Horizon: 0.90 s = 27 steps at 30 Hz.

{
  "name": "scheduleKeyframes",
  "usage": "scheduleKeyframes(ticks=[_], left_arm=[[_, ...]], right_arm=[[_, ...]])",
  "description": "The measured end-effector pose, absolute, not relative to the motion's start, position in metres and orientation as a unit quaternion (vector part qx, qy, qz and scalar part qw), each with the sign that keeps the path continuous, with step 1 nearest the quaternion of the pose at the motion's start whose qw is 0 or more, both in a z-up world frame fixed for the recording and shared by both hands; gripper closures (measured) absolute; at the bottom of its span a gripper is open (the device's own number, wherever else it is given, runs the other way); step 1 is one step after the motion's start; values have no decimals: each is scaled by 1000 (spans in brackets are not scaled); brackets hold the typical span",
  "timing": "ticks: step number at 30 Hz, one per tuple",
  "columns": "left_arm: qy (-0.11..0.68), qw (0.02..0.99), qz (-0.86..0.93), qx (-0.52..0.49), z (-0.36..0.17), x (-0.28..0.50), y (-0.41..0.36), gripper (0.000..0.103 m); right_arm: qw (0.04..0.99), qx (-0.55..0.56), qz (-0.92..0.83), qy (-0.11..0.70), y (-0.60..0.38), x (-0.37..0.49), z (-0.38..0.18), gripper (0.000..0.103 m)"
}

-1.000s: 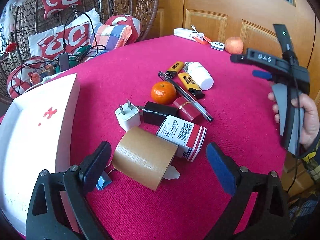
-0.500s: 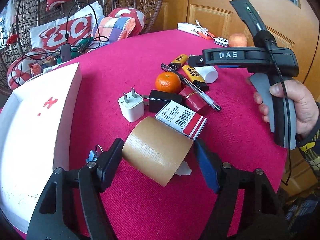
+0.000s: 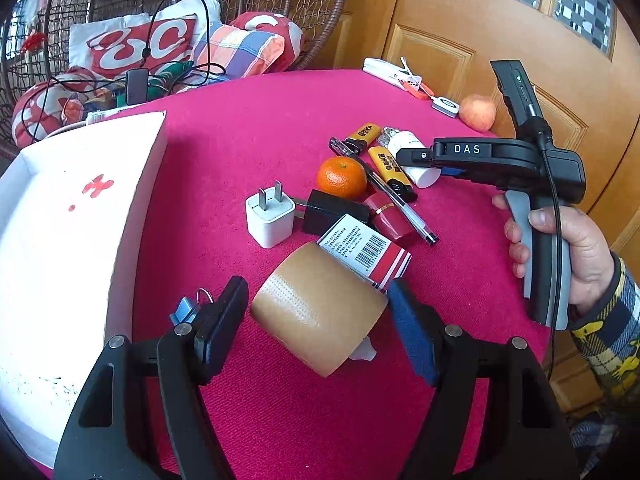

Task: Organize rigid objects
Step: 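Grasp the brown tape roll with the left tool while the right tool grasps the white pill bottle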

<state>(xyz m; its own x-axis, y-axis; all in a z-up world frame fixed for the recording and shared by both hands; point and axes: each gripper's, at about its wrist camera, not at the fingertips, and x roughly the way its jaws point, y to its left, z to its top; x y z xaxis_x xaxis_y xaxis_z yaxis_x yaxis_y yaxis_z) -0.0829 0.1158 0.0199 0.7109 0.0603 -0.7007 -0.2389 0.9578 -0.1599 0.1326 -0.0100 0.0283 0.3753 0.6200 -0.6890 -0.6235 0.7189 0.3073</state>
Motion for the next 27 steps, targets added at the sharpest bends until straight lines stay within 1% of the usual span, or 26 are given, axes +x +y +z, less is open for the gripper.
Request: scheduleKeyframes(ticks=[2, 3, 7, 11, 16, 20, 22, 24, 27], left_arm=[[374, 917, 83, -109, 20, -82, 112, 31], [371, 919, 82, -109, 20, -83, 112, 34], [367, 921, 93, -94, 23, -82, 112, 34], [335, 933, 124, -50, 38, -87, 109, 34], [274, 932, 210, 113, 52, -89, 84, 34], [240, 905, 271, 225, 43, -82, 67, 34], [230, 894, 284, 261, 36, -80, 62, 34], [229, 890, 287, 269, 32, -76, 61, 34], [238, 905, 281, 214, 36, -76, 78, 34]], right_arm=[[829, 0, 375, 414, -10, 133, 28, 66], [829, 1, 376, 414, -11, 132, 28, 66], [826, 10, 381, 416, -13, 134, 27, 66], [826, 25, 381, 414, -18, 135, 28, 66], [840, 25, 379, 388, -22, 129, 35, 66], [839, 27, 382, 386, -22, 128, 34, 66], [838, 29, 383, 388, -21, 128, 34, 66], [838, 32, 383, 388, -22, 128, 34, 66], [838, 38, 384, 385, -24, 129, 36, 66]])
